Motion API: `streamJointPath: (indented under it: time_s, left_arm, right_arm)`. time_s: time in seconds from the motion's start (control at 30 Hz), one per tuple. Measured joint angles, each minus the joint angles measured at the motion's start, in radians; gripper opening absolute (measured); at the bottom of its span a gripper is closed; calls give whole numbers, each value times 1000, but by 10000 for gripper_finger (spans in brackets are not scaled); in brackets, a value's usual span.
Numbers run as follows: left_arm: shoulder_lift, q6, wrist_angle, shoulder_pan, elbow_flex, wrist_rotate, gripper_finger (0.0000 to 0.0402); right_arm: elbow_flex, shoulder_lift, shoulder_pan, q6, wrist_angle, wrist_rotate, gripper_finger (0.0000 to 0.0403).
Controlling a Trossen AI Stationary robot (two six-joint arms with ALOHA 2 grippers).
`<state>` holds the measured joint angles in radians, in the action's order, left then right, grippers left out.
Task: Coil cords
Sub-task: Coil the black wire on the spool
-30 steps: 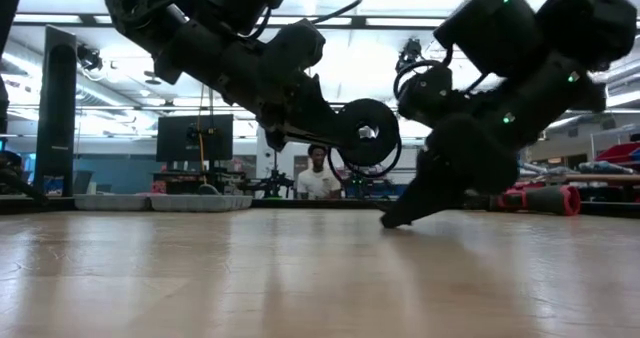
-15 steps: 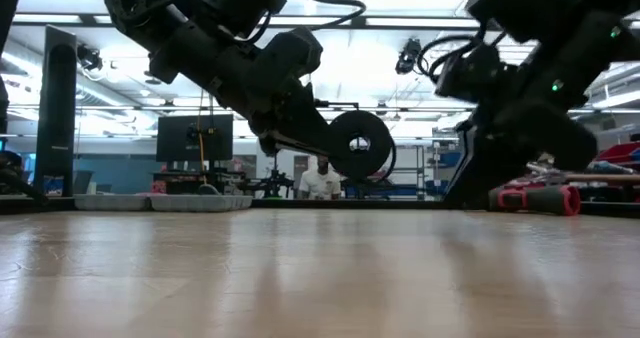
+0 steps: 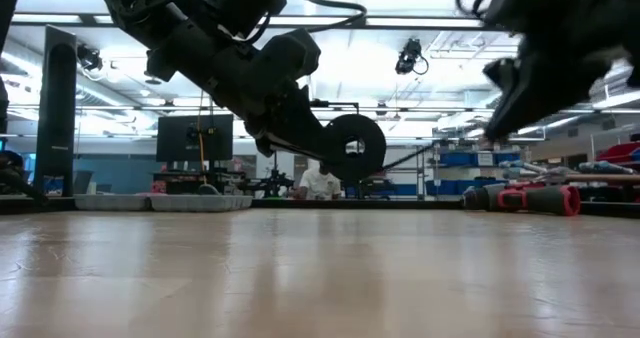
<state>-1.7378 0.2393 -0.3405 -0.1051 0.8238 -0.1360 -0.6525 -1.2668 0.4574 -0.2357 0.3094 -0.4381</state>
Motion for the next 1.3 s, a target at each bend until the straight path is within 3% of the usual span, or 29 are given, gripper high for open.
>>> streamJointPath:
  time_s: [0.2,0.47,0.83,1.03,1.3]
  left_arm:
    - [0,0,-14,0,0,1,10]
    - [0,0,-29,1,-1,17,10]
    - [-1,-35,-95,1,-3,202,10]
    - [-1,-69,-141,1,5,300,10]
    - [-2,-165,23,25,110,403,10]
  right_arm:
    - [0,98,21,102,-30,-125,4]
    - [0,73,-61,346,-281,-102,4]
    - [0,-36,-248,615,-524,230,4]
    - [-1,-91,-324,667,-653,391,4]
    - [-2,-171,-371,718,-727,472,4]
